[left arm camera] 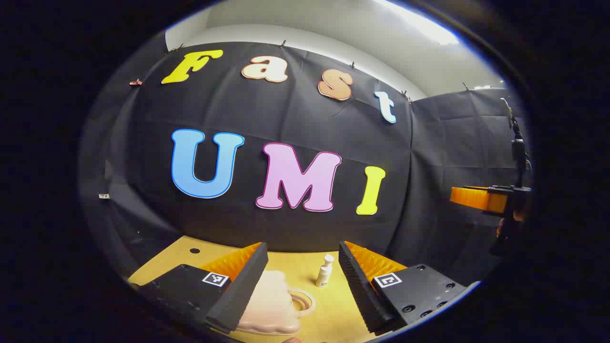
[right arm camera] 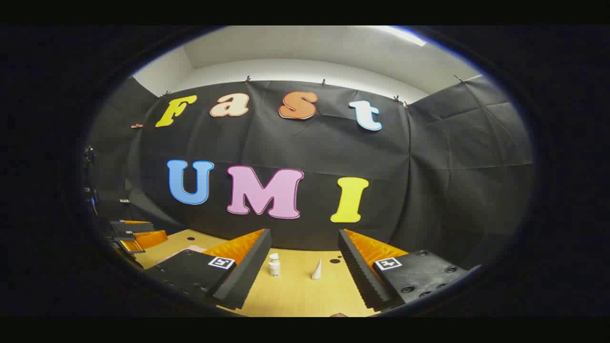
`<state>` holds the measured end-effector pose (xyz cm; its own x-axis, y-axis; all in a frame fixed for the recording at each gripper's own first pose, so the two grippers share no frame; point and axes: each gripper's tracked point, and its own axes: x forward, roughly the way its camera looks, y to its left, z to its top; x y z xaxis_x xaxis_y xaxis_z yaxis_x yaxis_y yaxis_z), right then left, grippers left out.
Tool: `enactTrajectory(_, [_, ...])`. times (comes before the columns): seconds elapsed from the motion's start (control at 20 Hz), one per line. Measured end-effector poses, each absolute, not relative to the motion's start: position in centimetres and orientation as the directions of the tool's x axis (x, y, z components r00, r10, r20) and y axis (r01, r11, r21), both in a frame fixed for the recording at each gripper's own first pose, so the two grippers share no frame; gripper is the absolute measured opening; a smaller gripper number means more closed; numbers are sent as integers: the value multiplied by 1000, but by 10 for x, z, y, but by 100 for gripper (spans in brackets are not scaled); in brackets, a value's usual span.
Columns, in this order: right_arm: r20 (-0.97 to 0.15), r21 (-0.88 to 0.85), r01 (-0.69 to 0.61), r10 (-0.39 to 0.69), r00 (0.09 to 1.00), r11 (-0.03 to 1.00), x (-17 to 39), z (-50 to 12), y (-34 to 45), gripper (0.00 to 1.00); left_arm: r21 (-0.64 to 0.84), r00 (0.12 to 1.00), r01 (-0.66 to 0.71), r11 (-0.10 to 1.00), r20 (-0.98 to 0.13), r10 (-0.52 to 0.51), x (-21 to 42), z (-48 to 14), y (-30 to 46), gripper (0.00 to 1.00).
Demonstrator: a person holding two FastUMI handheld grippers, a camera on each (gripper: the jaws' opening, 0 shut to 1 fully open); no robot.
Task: First open the suitcase, pack the skin care products into it, and then close the suitcase.
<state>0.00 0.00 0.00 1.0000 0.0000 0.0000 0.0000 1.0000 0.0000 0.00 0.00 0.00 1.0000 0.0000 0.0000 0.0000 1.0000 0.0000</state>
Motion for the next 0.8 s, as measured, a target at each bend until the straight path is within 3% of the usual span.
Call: enactTrajectory(0.8, [-9, 7, -4, 4, 1000, 1000, 1, -6, 3, 90, 43, 998, 31, 999, -51, -29, 1, -23, -11, 95])
